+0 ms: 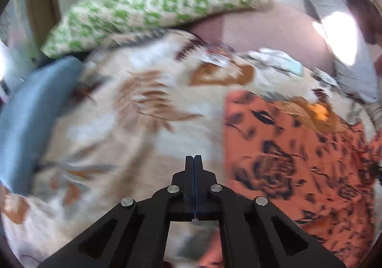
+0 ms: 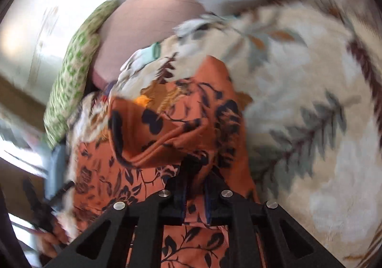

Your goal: Fold small clothes

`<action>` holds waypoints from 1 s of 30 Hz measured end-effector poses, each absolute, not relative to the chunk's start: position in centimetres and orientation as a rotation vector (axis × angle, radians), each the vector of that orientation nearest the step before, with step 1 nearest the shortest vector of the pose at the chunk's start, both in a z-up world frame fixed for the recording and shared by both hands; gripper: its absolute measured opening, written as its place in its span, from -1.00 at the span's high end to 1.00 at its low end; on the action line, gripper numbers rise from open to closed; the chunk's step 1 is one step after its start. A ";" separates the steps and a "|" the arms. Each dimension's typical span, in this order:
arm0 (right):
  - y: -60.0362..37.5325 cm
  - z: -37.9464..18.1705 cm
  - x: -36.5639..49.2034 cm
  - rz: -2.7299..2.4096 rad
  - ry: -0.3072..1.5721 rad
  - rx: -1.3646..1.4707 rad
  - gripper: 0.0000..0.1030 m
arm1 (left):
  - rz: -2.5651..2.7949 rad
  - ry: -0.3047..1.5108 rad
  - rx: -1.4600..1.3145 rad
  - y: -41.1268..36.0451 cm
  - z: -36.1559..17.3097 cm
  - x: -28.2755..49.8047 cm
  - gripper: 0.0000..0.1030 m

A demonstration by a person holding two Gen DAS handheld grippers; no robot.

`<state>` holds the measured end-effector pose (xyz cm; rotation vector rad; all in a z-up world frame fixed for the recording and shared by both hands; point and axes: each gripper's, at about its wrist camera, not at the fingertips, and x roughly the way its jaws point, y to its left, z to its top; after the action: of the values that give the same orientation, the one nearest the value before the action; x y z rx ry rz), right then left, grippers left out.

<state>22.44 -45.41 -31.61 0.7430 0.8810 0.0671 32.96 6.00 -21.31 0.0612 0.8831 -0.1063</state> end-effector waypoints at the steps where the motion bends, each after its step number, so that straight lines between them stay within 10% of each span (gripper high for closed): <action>1: -46.1 -32.2 22.3 0.076 0.894 0.809 0.76 | -0.105 0.891 0.027 7.1 -21.2 33.1 1.00; 15: -49.5 -33.2 17.8 0.064 1.019 0.952 0.65 | -0.278 0.881 -0.067 5.2 -21.1 31.8 0.97; 18: -49.8 -32.5 17.4 0.050 1.013 0.919 0.65 | -0.319 0.871 -0.046 2.9 -21.2 31.6 0.42; 20: -49.7 -32.3 17.6 0.047 1.009 0.905 0.65 | -0.294 0.855 -0.025 1.9 -21.3 31.4 -0.43; 28: -50.0 -30.2 17.6 -0.012 0.926 0.788 0.62 | -0.187 0.954 0.041 1.4 -25.2 33.0 -0.42; 30: -49.9 -29.8 18.0 -0.025 0.922 0.742 0.55 | -0.221 0.955 0.012 1.6 -25.1 33.1 -0.07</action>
<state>18.00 -49.88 -29.77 0.7423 0.9223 -0.0251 33.07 1.58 -25.10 0.0121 0.9552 -0.2209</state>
